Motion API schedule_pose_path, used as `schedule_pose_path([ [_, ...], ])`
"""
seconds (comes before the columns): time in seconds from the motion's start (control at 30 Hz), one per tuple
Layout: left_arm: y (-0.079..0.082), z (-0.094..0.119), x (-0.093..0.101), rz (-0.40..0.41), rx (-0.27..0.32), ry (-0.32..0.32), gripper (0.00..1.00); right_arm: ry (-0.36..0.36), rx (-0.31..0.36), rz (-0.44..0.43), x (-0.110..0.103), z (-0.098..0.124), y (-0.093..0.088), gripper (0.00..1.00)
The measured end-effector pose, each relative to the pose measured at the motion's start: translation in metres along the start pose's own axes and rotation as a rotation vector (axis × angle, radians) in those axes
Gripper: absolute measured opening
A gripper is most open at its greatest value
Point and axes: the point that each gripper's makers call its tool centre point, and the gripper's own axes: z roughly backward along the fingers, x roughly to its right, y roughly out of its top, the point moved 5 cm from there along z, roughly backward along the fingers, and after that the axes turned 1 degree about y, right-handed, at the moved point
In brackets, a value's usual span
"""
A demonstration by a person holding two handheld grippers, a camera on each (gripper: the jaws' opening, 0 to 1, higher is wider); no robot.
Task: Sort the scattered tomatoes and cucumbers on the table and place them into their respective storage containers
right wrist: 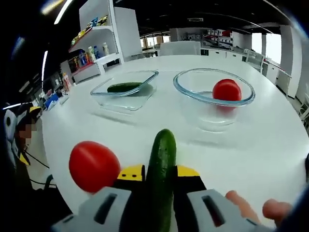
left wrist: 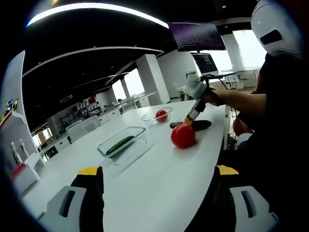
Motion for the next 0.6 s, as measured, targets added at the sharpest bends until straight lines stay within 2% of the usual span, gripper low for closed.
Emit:
schedule_pose_path([
  [0.23, 0.006, -0.003, 0.002, 0.010, 0.021, -0.011, 0.95, -0.005, 0.038, -0.027, 0.013, 0.022, 0.002, 0.19],
  [0.33, 0.007, -0.005, 0.001, 0.002, 0.022, -0.005, 0.95, 0.010, 0.084, -0.041, 0.016, 0.032, 0.006, 0.18],
  [0.6, 0.012, -0.004, 0.002, -0.009, 0.019, 0.000, 0.95, 0.014, 0.138, -0.067, 0.025, 0.057, 0.002, 0.18],
])
